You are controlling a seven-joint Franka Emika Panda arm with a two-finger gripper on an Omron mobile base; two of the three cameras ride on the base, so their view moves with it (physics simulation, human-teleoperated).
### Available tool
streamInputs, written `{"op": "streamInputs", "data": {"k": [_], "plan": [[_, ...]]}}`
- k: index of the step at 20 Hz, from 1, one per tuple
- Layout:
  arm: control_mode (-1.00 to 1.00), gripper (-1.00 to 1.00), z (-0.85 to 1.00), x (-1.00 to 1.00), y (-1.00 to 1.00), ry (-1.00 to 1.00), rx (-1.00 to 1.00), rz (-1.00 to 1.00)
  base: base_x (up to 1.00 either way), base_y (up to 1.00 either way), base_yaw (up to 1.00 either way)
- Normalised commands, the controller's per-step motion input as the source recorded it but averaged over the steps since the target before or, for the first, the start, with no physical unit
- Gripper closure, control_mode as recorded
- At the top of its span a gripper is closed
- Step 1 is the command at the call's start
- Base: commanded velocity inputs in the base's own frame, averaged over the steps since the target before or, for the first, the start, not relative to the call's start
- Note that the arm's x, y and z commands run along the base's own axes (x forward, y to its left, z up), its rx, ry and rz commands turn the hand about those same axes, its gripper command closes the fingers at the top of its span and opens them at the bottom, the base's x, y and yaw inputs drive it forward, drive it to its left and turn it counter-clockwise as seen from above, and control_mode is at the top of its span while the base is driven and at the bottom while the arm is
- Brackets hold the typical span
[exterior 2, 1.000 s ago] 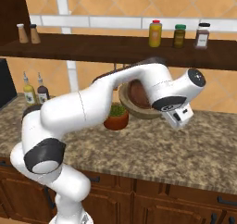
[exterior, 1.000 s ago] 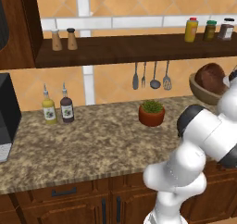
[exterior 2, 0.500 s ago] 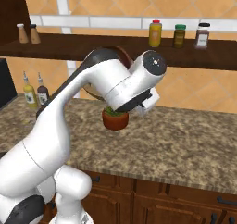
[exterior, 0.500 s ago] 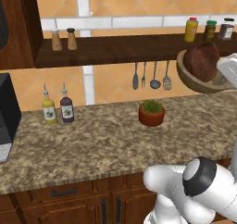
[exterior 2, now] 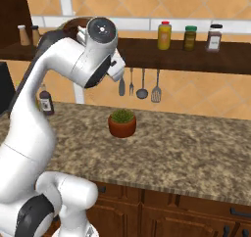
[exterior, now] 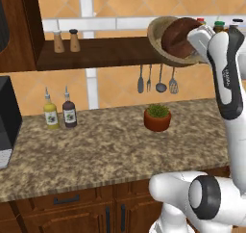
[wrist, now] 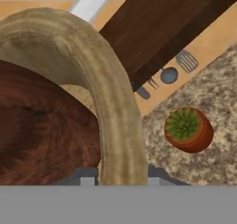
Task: Pick up the bowls on the counter and stack them on top of one another in the open cabinet. Place the smaller bowl on top of the larger bowl.
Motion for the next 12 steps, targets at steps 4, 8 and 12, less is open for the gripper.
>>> {"op": "streamInputs", "data": {"k": [4, 8, 12], "plan": [[-1.00, 1.00, 0.70, 1.00, 0.65, 0.28, -0.15, -0.11, 0.00, 0.00, 0.00], [-1.00, 1.00, 0.23, 1.00, 0.12, 0.20, -0.10, -0.15, 0.00, 0.00, 0.00], [-1.00, 1.00, -0.07, 1.00, 0.00, 0.12, 0.00, -0.18, 0.00, 0.00, 0.00]]}}
